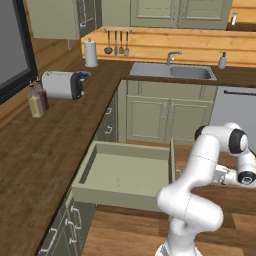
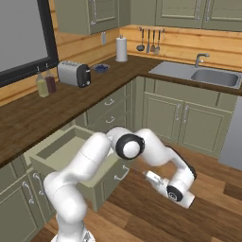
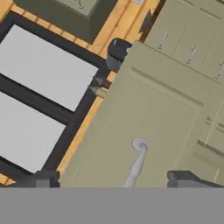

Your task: Take a straw from the drawer in front and place it inside the glass cup on the dining counter.

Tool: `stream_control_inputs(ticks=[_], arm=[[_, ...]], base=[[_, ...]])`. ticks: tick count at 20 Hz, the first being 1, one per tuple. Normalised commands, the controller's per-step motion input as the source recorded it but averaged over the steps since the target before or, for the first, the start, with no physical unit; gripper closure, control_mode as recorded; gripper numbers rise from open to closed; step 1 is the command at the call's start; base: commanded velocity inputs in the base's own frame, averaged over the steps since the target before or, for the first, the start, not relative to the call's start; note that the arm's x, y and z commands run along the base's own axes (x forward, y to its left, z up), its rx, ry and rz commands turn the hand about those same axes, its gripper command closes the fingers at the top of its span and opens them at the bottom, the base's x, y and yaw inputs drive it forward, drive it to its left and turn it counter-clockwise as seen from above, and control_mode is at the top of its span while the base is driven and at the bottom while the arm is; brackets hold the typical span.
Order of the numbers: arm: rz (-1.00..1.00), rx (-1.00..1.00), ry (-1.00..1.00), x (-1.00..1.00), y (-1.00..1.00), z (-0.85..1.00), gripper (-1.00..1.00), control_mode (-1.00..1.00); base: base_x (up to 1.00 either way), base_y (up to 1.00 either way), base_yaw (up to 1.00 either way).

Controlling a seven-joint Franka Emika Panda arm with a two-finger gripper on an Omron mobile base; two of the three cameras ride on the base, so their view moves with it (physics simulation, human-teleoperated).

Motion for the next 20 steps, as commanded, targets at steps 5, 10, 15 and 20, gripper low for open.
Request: stream_control_inputs(ticks=[5, 10, 15, 20], arm=[[-0.01, -0.48, -0.31, -0.62, 0.55, 1.0, -1.0, -1.0], [-0.02, -0.48, -0.35, -0.65, 0.67, 1.0, -1.0, -1.0], [-0.02, -0.46, -0.25, -0.58, 0.7, 1.0, -1.0, -1.0], [0.0, -0.42, -0.15, -0.23, 0.63, 1.0, -1.0, -1.0]], base=[[0.0, 0.0, 0.0], [0.0, 0.0, 0.0], [0.0, 0.0, 0.0], [0.0, 0.0, 0.0]])
